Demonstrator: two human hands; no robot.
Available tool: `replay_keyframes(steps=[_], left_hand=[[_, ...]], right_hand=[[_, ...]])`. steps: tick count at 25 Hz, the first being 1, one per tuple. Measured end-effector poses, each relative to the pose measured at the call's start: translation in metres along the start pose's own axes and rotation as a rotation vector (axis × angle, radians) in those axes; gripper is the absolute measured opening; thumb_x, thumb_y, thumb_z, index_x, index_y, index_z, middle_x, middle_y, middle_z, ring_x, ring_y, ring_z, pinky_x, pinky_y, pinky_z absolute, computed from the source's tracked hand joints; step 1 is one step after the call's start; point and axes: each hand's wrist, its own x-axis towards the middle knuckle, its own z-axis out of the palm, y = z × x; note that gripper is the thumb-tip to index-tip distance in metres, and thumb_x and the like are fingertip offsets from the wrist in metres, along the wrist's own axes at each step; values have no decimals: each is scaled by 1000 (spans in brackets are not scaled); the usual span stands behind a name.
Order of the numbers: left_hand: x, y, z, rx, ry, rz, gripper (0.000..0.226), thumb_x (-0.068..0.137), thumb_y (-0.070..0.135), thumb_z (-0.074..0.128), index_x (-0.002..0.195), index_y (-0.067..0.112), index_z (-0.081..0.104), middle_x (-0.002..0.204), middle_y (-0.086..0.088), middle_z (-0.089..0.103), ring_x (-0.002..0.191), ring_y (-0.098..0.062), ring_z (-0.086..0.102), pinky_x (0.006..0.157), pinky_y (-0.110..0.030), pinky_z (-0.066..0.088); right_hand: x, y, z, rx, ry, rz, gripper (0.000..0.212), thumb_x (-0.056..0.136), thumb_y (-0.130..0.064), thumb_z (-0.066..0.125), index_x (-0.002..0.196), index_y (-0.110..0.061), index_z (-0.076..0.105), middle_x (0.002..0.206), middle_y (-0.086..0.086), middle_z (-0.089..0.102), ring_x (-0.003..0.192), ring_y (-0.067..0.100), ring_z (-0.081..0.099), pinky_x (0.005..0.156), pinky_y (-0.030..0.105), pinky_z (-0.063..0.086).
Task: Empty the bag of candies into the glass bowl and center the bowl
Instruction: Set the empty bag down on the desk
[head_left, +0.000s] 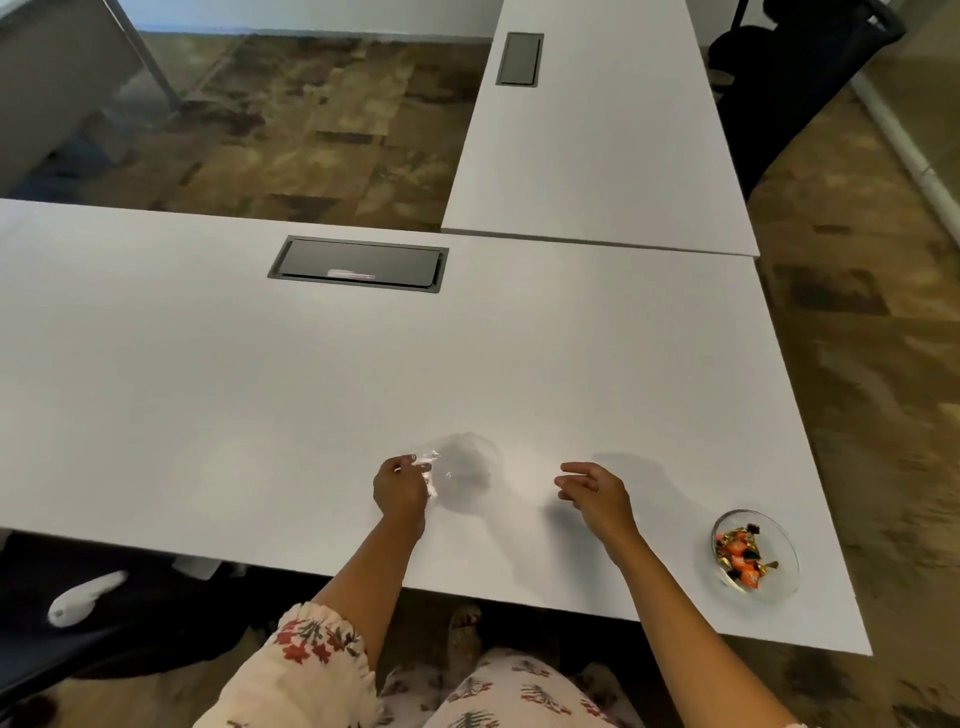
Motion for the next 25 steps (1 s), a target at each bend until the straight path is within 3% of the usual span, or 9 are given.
replay_keyframes(steps=[2,3,6,9,13,16,20,25], left_hand=[[10,-7,-21,47,104,-13,24,100,9,44,109,6,66,110,-18,75,100,-39,69,92,-48,56],[13,-9,-30,62,152,-13,25,100,9,44,111,6,66,113,-16,75,109,-40,67,97,-47,55],[22,-8,-50,128,221,-11,29,101,14,47,123,4,63,126,-18,68,118,-39,62,90,-39,49],[32,-3,-60,239,196,-41,44,106,30,39,136,1,51,136,-25,58,124,-43,56,100,-46,46],[34,-6,-62,493,205,-18,52,105,31,38,148,1,34,147,-25,48,136,-43,46,109,-53,39],[24,-13,-53,743,235,150,56,103,30,43,150,1,32,155,-20,39,145,-37,35,114,-55,34],[2,-25,-19,1057,88,492,62,103,34,42,157,5,27,166,-14,25,154,-31,21,123,-50,24],[-28,-35,39,1070,-194,723,61,103,33,43,157,10,28,167,-8,25,156,-27,18,125,-46,19]], right_hand=[[-1,1,5,-22,-16,0,15,87,-15,68,98,-23,71,95,2,76,84,17,74,87,35,54],[-2,3,8,-32,-29,-1,14,87,-15,67,98,-24,71,94,1,76,84,16,74,87,35,54],[-5,6,17,-56,-65,-5,14,88,-15,66,98,-24,71,94,0,77,82,15,74,86,33,54],[-7,10,22,-60,-73,-8,13,89,-15,65,98,-23,71,93,0,77,80,13,74,84,30,54],[-8,16,19,-58,-73,3,14,89,-16,63,98,-24,70,93,-1,77,79,11,74,84,31,54],[-9,22,11,-36,-48,14,14,89,-16,63,97,-25,70,94,-2,77,77,10,74,84,30,54],[-9,30,-6,17,48,32,12,93,-23,60,99,-22,70,91,-4,77,78,12,74,84,33,54],[-10,40,-38,82,250,5,19,97,-23,55,99,-16,72,91,-3,75,79,14,71,83,34,55]])
